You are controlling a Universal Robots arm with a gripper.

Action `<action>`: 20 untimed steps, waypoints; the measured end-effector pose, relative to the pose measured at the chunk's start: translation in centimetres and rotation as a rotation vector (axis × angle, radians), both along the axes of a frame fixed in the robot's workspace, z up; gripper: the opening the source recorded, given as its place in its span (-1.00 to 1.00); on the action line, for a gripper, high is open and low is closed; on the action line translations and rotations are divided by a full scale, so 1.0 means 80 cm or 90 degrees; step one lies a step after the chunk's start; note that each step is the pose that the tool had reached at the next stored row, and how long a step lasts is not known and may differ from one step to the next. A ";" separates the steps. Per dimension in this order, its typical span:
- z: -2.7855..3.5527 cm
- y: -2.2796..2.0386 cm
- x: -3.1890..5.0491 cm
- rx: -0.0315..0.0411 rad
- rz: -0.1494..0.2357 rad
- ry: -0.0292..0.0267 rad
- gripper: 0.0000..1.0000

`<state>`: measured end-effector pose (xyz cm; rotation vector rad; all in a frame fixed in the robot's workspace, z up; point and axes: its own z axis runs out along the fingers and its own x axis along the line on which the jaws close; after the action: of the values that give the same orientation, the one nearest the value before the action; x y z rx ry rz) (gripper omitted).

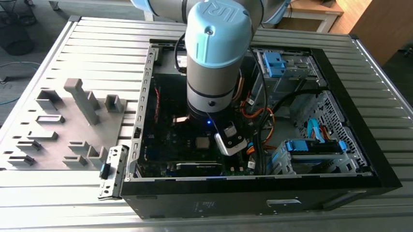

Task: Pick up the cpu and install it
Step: 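Place the cpu into insertion slot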

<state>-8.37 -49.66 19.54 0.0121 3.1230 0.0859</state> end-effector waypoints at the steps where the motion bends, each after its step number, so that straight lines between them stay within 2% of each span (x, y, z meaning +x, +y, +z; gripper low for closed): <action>1: -0.0010 0.0000 0.000 0.0000 0.000 -0.0001 0.08; 5: -0.0042 -0.0001 0.000 -0.0003 0.000 -0.0001 0.08; 20: -0.0047 0.0000 0.007 -0.0002 0.000 -0.0001 0.08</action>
<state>-7.84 -49.66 19.16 0.0121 3.1228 0.0854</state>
